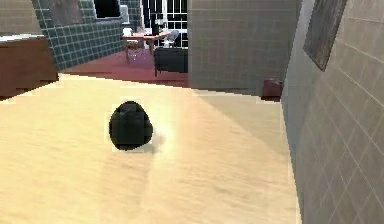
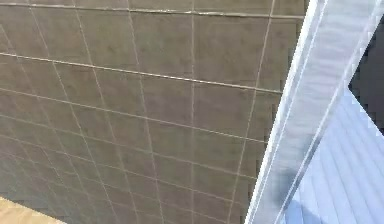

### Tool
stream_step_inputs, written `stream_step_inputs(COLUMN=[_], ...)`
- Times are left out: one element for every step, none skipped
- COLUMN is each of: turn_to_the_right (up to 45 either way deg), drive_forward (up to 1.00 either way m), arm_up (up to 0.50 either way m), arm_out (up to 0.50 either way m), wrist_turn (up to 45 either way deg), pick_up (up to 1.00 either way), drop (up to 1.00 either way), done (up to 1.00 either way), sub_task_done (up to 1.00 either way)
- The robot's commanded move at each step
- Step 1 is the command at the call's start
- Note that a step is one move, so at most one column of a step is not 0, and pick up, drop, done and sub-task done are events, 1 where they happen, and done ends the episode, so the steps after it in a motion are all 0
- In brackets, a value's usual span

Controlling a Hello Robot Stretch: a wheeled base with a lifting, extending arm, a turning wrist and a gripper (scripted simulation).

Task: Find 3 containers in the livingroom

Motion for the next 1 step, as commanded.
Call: stream_step_inputs(turn_to_the_right=[6.0], drive_forward=[0.0], arm_up=[0.0], arm_out=[0.0], wrist_turn=[0.0], pick_up=[0.0], drop=[0.0], done=[0.0], sub_task_done=[0.0])
